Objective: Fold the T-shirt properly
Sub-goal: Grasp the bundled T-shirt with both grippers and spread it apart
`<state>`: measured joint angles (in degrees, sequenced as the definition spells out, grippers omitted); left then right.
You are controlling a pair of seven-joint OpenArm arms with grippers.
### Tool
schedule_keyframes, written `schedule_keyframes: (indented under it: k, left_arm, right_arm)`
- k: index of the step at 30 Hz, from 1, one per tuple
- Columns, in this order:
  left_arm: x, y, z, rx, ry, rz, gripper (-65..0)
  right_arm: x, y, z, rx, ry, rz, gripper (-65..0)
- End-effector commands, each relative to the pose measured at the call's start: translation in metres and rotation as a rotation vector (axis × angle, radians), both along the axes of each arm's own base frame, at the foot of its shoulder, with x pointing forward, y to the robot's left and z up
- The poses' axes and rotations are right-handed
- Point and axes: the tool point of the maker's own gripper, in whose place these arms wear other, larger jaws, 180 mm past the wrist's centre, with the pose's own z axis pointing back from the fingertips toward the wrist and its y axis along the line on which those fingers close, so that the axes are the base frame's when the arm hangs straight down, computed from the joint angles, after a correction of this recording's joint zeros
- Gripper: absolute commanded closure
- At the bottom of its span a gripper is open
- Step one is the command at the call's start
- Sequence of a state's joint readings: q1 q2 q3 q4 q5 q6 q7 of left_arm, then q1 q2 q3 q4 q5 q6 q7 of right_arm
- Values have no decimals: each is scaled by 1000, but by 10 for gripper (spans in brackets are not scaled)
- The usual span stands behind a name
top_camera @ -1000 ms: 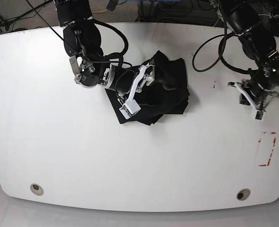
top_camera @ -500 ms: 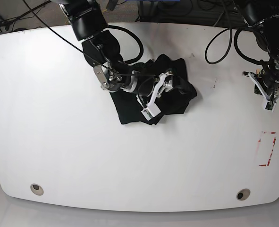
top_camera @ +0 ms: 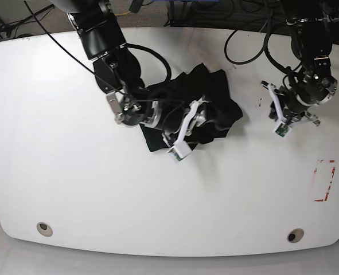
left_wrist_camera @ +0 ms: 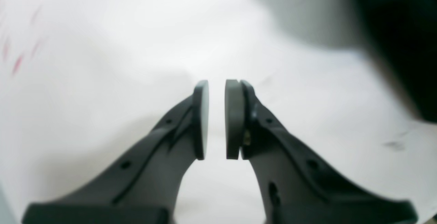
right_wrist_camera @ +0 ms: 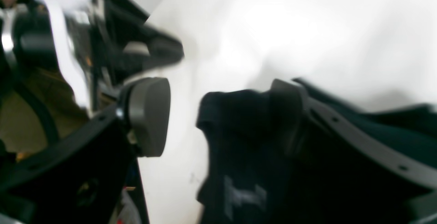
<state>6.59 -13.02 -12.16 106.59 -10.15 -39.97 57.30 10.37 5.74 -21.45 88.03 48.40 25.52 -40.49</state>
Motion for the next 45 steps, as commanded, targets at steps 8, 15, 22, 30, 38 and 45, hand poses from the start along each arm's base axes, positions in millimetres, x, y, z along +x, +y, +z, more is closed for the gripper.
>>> schedule_keyframes:
  k: [8,15,22,30,38,45]
  left_arm:
    - [-2,-92,18,-101,-85,-246,-69]
    - [-18,-137,12,-175,-56,-321,-69]
    - [-33,-140,-15,-191,36,-315,-69]
    - [-16,-99,-47,-153,123,-221,-69]
    - [30,-62,-50,-113,125,-153,-69]
    - [80,-57,-35,-157,70,-122,-69]
  right_arm:
    - [37,-102,24,-4,-78,-182,-414]
    - [48,-128,-7,-78,-12,-224,-247]
    - [65,-135,-49,-241,17,-253,-211]
    - [58,-136,-82,-388,-20,-192,-211]
    - [30,-131,-97,-412,-14,-149,-209]
    - [-2,-112,-91,-381,-31,-111,-209]
